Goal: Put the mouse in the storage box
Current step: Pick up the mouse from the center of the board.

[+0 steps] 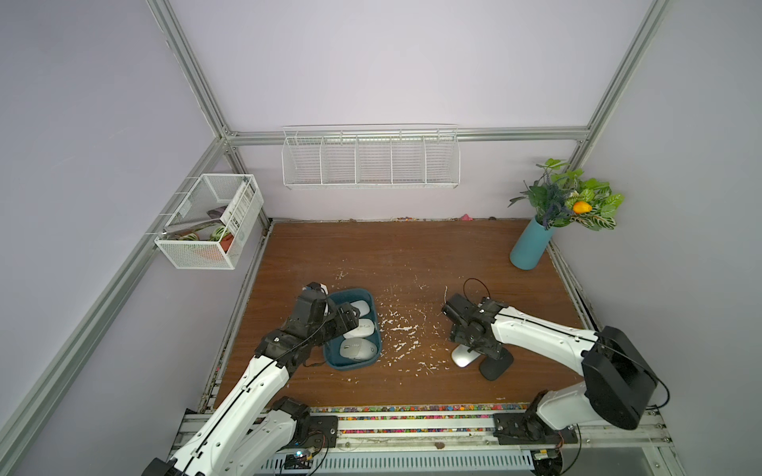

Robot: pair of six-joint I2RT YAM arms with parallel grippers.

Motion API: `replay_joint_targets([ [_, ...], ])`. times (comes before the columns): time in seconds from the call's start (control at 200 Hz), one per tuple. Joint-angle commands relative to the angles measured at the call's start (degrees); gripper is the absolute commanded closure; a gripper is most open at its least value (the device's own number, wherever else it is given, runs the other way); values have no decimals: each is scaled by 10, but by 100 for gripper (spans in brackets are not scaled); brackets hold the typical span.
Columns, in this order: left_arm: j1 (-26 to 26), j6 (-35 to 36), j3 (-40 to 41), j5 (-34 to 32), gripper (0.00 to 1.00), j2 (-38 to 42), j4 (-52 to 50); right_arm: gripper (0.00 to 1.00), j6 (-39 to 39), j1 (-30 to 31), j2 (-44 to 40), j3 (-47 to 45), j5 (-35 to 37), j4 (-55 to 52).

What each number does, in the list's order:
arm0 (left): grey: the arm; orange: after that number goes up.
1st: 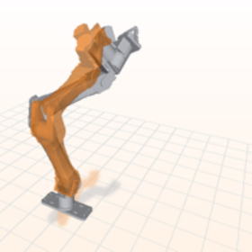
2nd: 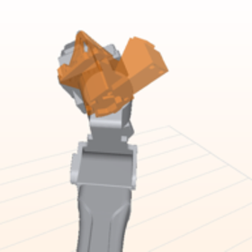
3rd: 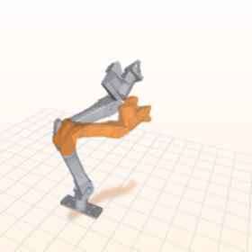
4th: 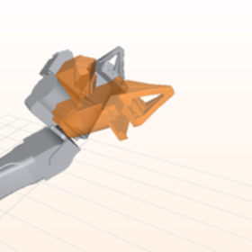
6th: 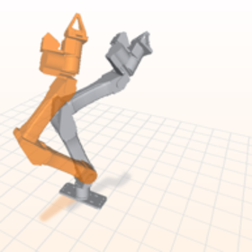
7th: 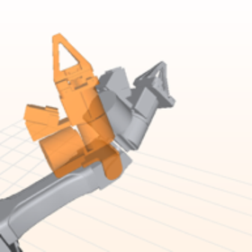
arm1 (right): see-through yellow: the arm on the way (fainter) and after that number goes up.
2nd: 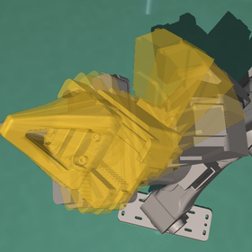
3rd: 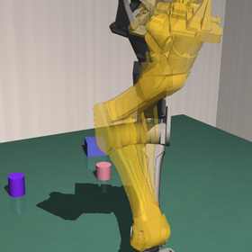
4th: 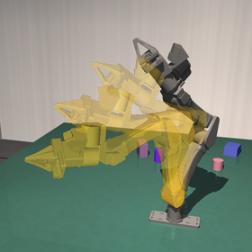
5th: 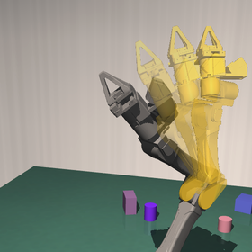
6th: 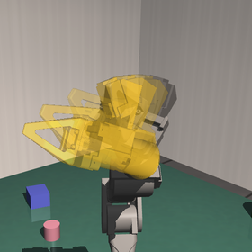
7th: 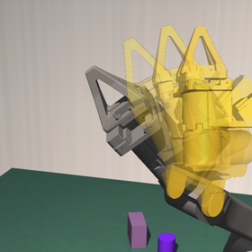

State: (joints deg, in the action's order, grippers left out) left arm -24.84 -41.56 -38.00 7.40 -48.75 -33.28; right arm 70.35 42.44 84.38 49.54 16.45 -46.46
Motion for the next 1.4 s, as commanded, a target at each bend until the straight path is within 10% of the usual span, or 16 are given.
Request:
replay_joint_targets([
  [0.0, 1, 15, 6, 3, 13, 3, -1, 4, 46, 8, 12, -11, -38, 20],
  [0.635, 1, 13, 10, 6, 13, 5, -1, 24, 56, 24, 107, 4, -76, 69],
  [0.98, 1, 12, 7, 15, 13, 8, -2, 59, 5, 24, 103, 16, -49, 68],
  [1.395, 1, 16, -13, 233, 14, -21, 107, 67, -353, 25, -102, -8, -7, 190],
])
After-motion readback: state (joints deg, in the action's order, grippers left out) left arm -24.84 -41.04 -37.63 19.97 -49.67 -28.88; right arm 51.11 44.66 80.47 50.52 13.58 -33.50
